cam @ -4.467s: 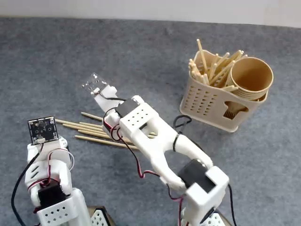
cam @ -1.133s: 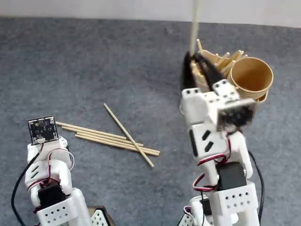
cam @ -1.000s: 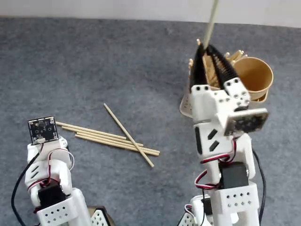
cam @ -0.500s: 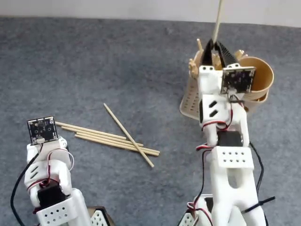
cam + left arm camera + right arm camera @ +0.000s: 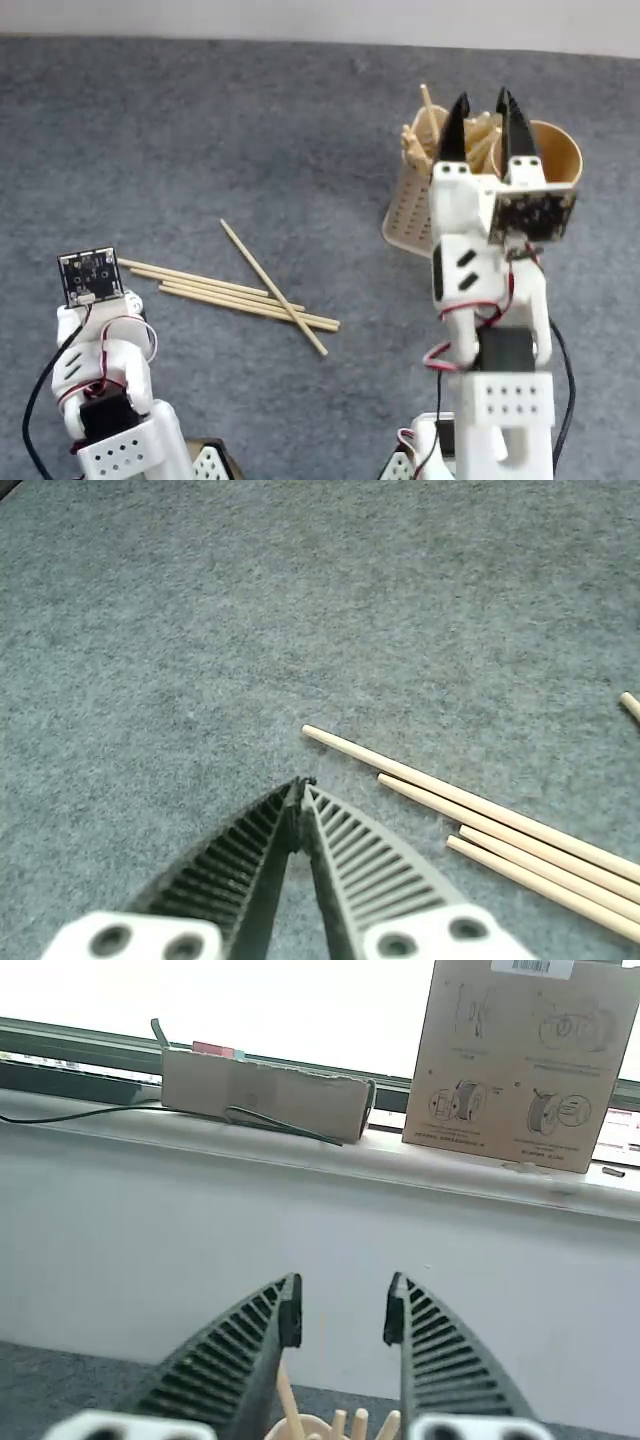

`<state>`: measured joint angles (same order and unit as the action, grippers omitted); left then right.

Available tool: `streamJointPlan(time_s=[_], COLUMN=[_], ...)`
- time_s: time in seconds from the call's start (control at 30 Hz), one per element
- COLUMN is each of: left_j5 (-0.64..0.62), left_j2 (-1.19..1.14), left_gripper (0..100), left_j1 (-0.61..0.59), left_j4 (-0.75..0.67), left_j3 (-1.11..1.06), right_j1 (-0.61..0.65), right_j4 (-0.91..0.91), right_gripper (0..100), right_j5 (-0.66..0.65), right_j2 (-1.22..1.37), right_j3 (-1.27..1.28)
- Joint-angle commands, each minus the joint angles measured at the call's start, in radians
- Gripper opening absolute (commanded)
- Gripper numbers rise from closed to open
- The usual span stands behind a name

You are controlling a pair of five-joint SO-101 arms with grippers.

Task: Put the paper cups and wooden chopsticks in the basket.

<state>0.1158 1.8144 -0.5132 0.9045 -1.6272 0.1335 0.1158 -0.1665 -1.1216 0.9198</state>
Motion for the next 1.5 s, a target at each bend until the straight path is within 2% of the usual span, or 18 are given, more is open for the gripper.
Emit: streamJointPlan(time_s=[0.0, 0.33, 0.67, 0.77, 0.9, 1.07, 1.17, 1.33, 1.47], left_j5=[0.006, 0.006, 0.005, 0.006, 0.130, 0.216, 0.324, 0.327, 0.333], left_j2=[0.002, 0.002, 0.001, -0.004, -0.005, -0.007, -0.008, -0.019, -0.159], left_gripper=[1, 1, 1, 1, 1, 1, 1, 1, 1], left_j1=[-0.002, -0.002, -0.002, -0.001, 0.058, 0.074, 0.148, 0.248, 0.286], left_j4=[-0.020, -0.020, -0.015, -0.014, -0.011, 0.083, 0.186, 0.284, 0.310], left_j3=[0.007, 0.012, 0.051, 0.096, 0.147, 0.248, 0.323, 0.400, 0.466], right_j1=[0.073, 0.225, 0.236, 0.234, 0.220, 0.077, 0.027, 0.018, 0.016], right_j4=[0.122, 0.627, 1.017, 1.044, 1.049, 1.015, 0.952, 0.880, 0.832], right_gripper=[14.6, 14.6, 14.6, 14.6, 14.5, 14.5, 14.5, 14.3, 6.8], right_j5=[0.005, 0.005, 0.012, 0.012, 0.012, 0.012, 0.012, 0.017, 0.071], right_j2=[-0.101, -0.107, -0.113, -0.113, -0.113, -0.113, -0.113, -0.113, -0.113], right_j3=[-0.053, -0.206, -0.045, 0.004, 0.073, 0.122, 0.202, 0.328, 0.371])
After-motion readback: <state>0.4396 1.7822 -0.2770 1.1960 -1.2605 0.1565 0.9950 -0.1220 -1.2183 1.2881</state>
